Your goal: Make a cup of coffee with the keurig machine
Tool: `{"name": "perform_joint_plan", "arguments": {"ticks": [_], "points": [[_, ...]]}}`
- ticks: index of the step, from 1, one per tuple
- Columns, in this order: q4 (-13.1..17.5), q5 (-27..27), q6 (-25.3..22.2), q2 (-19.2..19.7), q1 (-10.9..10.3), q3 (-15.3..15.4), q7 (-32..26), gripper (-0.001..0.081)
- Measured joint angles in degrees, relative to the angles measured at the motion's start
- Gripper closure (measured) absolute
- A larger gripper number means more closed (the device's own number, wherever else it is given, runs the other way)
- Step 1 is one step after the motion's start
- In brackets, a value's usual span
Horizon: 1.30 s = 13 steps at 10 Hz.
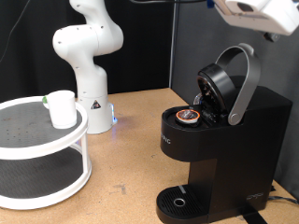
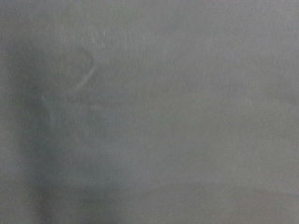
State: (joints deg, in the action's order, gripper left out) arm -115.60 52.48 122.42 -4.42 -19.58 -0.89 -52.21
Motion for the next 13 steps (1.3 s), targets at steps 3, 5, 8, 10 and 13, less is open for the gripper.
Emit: {"name": "perform_joint_plan", "arguments": {"ticks": [3, 5, 8, 10, 13], "points": [[-1.27, -0.92, -0.51, 0.12, 0.48, -0.55, -0.65, 0.0803], [-1.85, -0.91, -1.92, -0.21, 1.01, -1.29, -2.47, 0.0806], [-2.68, -0.90, -4.66, -1.52, 1.92, -2.66, -4.28, 0.0806], [-3.07, -0.89, -6.95, -2.62, 2.55, -3.76, -4.69, 0.0806], [-3.38, -2.91, -8.75, -3.53, 3.74, -5.02, -3.94, 0.0806]]}}
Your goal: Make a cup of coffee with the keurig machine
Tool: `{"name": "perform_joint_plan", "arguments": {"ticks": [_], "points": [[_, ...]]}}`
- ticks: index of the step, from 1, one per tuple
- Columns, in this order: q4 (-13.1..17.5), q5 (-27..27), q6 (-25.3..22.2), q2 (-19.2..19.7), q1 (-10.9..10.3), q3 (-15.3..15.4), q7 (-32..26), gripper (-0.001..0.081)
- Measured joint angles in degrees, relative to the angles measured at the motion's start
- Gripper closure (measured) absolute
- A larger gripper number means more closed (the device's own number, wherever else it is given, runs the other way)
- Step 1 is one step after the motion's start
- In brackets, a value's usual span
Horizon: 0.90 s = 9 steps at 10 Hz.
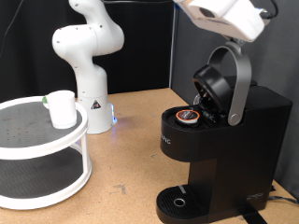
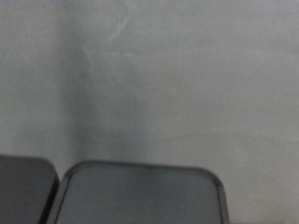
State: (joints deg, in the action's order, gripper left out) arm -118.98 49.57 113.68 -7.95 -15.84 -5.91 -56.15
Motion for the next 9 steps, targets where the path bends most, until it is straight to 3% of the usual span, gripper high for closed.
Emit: {"name": "perform_joint_plan", "arguments": {"ticks": [3, 9], "points": [[0.67, -5.77, -2.08, -0.76, 1.69, -0.85, 2.98, 0.0806], [-1.02, -14.67, -4.00, -0.57, 5.53, -3.99, 1.55, 0.0806]]}}
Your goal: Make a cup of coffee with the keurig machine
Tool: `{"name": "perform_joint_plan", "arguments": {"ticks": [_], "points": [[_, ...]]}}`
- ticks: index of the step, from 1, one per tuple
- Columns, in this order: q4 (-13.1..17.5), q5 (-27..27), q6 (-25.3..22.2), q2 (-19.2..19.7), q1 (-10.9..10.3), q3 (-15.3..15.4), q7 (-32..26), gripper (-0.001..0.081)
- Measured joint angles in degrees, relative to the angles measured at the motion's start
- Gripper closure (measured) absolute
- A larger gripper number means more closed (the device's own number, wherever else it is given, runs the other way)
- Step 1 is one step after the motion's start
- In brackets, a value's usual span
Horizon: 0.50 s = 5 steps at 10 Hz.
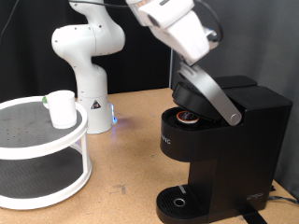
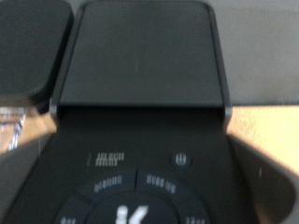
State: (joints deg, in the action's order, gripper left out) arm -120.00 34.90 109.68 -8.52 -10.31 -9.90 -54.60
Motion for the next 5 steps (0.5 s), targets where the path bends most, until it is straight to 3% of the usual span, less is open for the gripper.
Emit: {"name": "perform_joint_plan", "arguments": {"ticks": [5], "points": [[-2.83, -3.59, 2.94, 2.80, 1.83, -1.57, -0.52, 0.0806]]}}
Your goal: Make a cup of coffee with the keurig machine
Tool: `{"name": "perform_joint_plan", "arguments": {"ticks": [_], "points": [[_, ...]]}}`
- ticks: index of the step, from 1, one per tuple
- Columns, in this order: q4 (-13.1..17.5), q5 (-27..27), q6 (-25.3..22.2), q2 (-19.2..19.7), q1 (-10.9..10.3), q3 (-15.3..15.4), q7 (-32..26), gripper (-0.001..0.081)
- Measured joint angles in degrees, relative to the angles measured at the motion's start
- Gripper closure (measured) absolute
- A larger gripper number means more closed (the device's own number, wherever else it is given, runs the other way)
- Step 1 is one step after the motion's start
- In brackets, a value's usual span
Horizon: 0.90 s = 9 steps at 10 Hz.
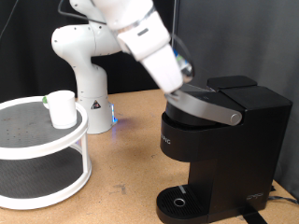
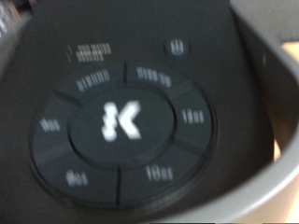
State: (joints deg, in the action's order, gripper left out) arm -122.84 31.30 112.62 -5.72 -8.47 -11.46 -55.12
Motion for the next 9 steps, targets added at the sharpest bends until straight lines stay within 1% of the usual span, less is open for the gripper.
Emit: {"name": "perform_joint_plan", "arguments": {"ticks": [2, 5, 8, 9], "points": [[-0.96, 0.02, 2.13, 2.09, 0.43, -0.43, -1.32, 0.0806], [-1.23, 0.60, 4.18, 5.29, 0.71, -0.87, -3.58, 0.0806], [-1.20, 2.28, 4.74, 6.31, 0.95, -1.36, -5.90, 0.0806], [-1.29, 4.11, 5.33, 6.38, 1.03, -1.51, -8.12, 0.0806]]}}
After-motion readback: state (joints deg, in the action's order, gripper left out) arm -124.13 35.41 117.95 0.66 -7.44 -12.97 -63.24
